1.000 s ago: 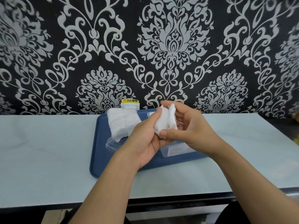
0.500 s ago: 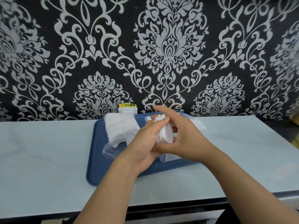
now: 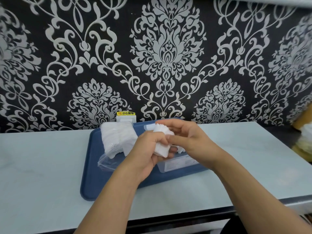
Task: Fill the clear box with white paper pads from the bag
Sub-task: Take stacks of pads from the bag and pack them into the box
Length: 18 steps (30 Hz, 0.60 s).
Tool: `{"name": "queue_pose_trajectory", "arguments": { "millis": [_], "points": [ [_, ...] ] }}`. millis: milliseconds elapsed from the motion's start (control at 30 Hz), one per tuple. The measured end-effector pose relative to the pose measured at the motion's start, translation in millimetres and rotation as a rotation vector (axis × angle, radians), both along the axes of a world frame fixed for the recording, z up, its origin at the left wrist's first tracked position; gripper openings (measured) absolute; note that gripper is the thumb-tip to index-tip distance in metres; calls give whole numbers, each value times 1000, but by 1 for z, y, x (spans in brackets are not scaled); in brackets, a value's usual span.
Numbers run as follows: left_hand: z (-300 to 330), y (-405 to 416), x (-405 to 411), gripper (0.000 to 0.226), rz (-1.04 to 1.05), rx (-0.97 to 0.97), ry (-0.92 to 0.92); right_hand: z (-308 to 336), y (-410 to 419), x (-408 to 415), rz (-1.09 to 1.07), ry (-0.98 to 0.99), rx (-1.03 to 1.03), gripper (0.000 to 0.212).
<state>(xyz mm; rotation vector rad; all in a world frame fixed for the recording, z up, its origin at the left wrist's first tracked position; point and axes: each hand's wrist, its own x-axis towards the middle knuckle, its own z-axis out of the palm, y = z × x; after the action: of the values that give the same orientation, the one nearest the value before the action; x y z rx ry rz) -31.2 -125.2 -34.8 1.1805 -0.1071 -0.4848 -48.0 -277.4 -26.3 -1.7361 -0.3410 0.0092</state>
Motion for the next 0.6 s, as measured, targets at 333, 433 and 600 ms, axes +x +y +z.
{"name": "queue_pose_trajectory", "arguments": {
  "millis": [333, 433, 600],
  "points": [
    [-2, -16, 0, 30, 286, -64, -42, -1, 15, 3, -55, 117, 15, 31],
    [-2, -12, 6, 31, 235, -34, -40, 3, 7, 6, -48, 123, 14, 23],
    [-6, -11, 6, 31, 352, 275, -229, 15, -17, 20, -422, 148, 23, 10]
  ]
}}
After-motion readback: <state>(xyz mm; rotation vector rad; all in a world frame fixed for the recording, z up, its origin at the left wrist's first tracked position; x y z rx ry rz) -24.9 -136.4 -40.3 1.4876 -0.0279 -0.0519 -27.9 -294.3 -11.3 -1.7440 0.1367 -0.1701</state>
